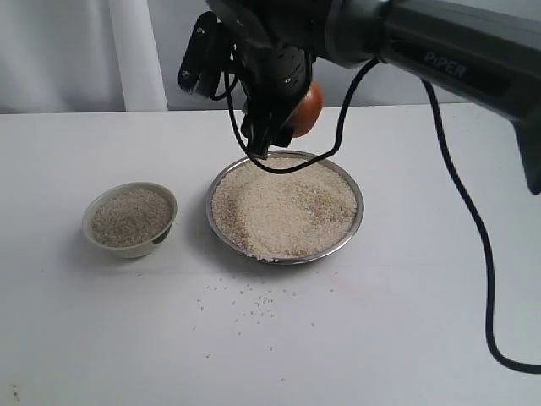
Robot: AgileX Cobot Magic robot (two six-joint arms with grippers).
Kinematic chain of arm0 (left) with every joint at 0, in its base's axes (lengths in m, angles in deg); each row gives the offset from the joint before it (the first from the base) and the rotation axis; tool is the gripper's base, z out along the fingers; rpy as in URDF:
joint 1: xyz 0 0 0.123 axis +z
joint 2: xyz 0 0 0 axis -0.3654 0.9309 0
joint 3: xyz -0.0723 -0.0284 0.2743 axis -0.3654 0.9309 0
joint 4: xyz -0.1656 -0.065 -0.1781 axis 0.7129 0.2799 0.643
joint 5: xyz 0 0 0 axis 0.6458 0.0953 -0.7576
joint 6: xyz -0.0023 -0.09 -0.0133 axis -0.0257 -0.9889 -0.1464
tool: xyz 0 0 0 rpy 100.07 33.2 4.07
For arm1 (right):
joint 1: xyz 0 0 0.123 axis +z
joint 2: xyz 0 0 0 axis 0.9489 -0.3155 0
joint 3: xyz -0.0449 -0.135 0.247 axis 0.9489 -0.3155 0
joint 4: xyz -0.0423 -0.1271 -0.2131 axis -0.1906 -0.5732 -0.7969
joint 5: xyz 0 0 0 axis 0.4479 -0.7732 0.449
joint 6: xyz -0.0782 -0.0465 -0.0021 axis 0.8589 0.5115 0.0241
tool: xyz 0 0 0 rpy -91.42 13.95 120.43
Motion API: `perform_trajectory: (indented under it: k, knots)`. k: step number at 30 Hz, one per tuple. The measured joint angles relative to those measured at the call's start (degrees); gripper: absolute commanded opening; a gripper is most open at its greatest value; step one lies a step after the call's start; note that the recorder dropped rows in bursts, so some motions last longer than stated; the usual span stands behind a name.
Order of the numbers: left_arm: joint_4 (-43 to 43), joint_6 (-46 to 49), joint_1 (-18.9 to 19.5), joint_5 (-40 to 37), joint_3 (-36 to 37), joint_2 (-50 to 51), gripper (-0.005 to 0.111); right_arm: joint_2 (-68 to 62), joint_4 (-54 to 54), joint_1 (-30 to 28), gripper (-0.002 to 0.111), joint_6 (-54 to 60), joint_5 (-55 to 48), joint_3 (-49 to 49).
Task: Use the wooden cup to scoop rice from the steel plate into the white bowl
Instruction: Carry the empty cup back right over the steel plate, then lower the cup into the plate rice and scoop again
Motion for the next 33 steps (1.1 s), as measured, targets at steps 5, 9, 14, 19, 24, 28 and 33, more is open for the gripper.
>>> perform_trajectory:
  k: [5,9,14,19,24,28,33]
  knots:
    - [0.00,0.00,0.00,0.00,0.00,0.00,0.000,-3.36,-3.84,-0.04,0.000,6.33,0.12,0.00]
    - [0.00,0.00,0.00,0.00,0.00,0.00,0.000,-7.06,-7.50,-0.04,0.000,10.00,0.12,0.00]
    - [0.00,0.00,0.00,0.00,0.00,0.00,0.000,-9.55,-11.45,-0.04,0.000,15.38,0.12,0.00]
    - [0.00,0.00,0.00,0.00,0.00,0.00,0.000,-11.04,-15.51,-0.04,0.000,19.19,0.12,0.00]
    - [0.00,0.00,0.00,0.00,0.00,0.00,0.000,-11.27,-18.05,-0.40,0.000,21.94,0.23,-3.00]
    - [0.00,0.00,0.00,0.00,0.00,0.00,0.000,-11.27,-19.95,-1.25,0.000,22.27,0.23,-6.14]
    - [0.00,0.00,0.00,0.00,0.00,0.00,0.000,-12.04,-22.68,-2.17,0.000,21.93,0.13,-7.63]
